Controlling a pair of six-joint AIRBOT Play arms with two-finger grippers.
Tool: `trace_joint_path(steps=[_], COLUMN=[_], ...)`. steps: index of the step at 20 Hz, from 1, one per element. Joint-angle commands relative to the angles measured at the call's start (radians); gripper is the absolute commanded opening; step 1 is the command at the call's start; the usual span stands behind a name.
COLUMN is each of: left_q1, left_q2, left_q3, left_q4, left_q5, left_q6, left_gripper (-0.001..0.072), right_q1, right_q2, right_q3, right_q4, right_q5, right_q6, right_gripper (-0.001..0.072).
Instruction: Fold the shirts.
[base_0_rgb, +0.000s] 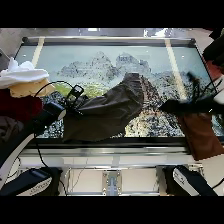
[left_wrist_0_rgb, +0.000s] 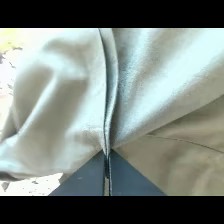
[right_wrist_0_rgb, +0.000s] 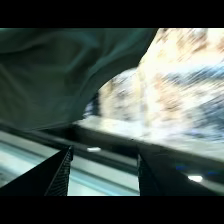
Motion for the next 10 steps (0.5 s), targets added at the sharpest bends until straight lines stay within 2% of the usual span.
trace_joint_path(steps=[1, 2, 3, 7, 10], left_q1=[0.0, 0.0, 0.0, 0.0, 0.0], left_q2=[0.041, 0.04, 0.04, 0.04, 0.041], left_q3=[0.001, 0.001, 0.001, 0.001, 0.001], left_q4=[0.014, 0.014, 0.014, 0.014, 0.014], left_q5=[-0.011, -0.011, -0.011, -0.003, -0.005], left_q6=[0.001, 0.001, 0.001, 0.0, 0.0], left_gripper=[0.001, 0.001, 0.001, 0.001, 0.001], right_q1=[0.017, 0.048, 0.093, 0.335, 0.509], right_q2=[0.101, 0.09, 0.077, 0.009, -0.122], right_q3=[-0.548, -0.626, -0.667, -0.601, -0.479], right_q4=[0.627, 0.772, 0.843, 0.849, 0.824], right_q5=[-0.28, -0.289, -0.298, -0.48, -0.571], right_q6=[-0.111, -0.208, -0.268, -0.287, -0.285], right_gripper=[0.0454, 0.0455, 0.0456, 0.0456, 0.0456])
